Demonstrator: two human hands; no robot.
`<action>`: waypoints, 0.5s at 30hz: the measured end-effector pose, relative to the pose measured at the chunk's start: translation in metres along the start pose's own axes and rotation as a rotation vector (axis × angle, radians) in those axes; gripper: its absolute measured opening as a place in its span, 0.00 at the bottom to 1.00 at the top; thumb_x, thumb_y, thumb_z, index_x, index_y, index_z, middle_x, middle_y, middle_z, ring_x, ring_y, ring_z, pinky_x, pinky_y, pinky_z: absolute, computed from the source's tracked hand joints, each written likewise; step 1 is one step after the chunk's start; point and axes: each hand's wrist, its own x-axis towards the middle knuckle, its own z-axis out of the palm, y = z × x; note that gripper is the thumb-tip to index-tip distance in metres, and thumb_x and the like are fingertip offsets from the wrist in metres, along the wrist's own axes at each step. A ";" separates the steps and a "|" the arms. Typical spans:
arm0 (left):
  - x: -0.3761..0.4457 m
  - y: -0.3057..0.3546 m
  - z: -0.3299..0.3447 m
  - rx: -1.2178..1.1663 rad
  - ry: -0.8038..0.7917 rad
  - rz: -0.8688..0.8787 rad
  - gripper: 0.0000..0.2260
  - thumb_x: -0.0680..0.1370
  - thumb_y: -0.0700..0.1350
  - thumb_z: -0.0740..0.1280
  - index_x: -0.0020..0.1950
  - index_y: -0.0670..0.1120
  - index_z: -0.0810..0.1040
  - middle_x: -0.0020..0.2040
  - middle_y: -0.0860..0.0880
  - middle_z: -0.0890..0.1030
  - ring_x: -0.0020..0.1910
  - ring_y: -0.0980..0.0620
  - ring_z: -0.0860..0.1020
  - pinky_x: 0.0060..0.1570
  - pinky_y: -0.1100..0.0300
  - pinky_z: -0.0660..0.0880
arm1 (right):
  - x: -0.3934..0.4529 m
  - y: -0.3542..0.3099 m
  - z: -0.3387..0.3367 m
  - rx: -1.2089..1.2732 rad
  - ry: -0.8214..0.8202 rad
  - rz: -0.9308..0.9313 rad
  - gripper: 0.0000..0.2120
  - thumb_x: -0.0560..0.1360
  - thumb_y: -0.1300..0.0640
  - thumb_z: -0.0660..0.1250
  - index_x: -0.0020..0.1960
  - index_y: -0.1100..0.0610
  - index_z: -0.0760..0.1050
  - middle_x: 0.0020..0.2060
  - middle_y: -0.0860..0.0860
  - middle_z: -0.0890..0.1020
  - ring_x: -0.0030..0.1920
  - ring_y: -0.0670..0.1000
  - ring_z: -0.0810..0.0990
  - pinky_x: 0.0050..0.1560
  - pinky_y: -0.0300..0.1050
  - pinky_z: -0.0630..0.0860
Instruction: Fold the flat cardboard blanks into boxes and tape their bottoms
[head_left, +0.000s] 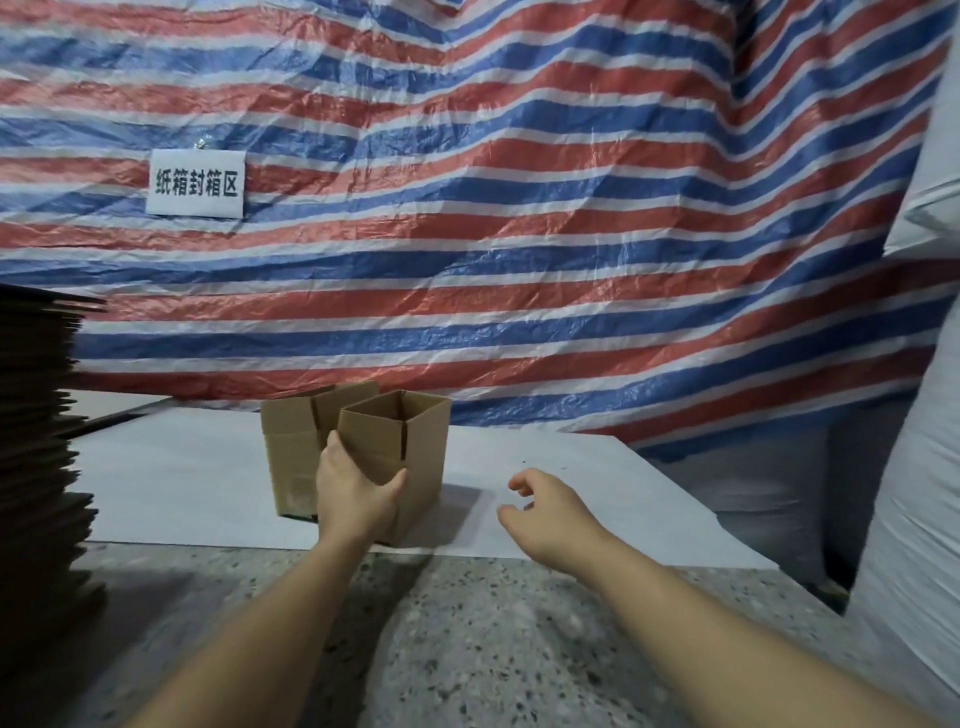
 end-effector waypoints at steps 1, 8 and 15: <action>0.001 0.000 0.001 0.026 -0.002 -0.004 0.50 0.65 0.57 0.80 0.78 0.47 0.56 0.73 0.45 0.68 0.71 0.43 0.69 0.68 0.43 0.71 | -0.001 0.000 0.000 -0.007 -0.005 -0.007 0.21 0.81 0.52 0.63 0.73 0.55 0.68 0.71 0.51 0.71 0.54 0.48 0.73 0.44 0.37 0.69; -0.008 0.008 -0.010 0.171 -0.055 -0.075 0.55 0.63 0.65 0.78 0.80 0.48 0.51 0.78 0.44 0.61 0.75 0.42 0.64 0.69 0.41 0.69 | -0.014 0.005 -0.017 -0.042 -0.012 0.004 0.21 0.81 0.50 0.63 0.72 0.54 0.68 0.69 0.50 0.71 0.57 0.48 0.72 0.53 0.42 0.72; -0.043 0.037 -0.054 0.160 -0.086 -0.075 0.34 0.78 0.57 0.68 0.77 0.43 0.60 0.75 0.41 0.66 0.72 0.40 0.67 0.68 0.42 0.69 | -0.067 0.013 -0.073 -0.119 0.046 0.041 0.07 0.79 0.52 0.64 0.45 0.55 0.76 0.44 0.49 0.80 0.39 0.47 0.76 0.34 0.39 0.72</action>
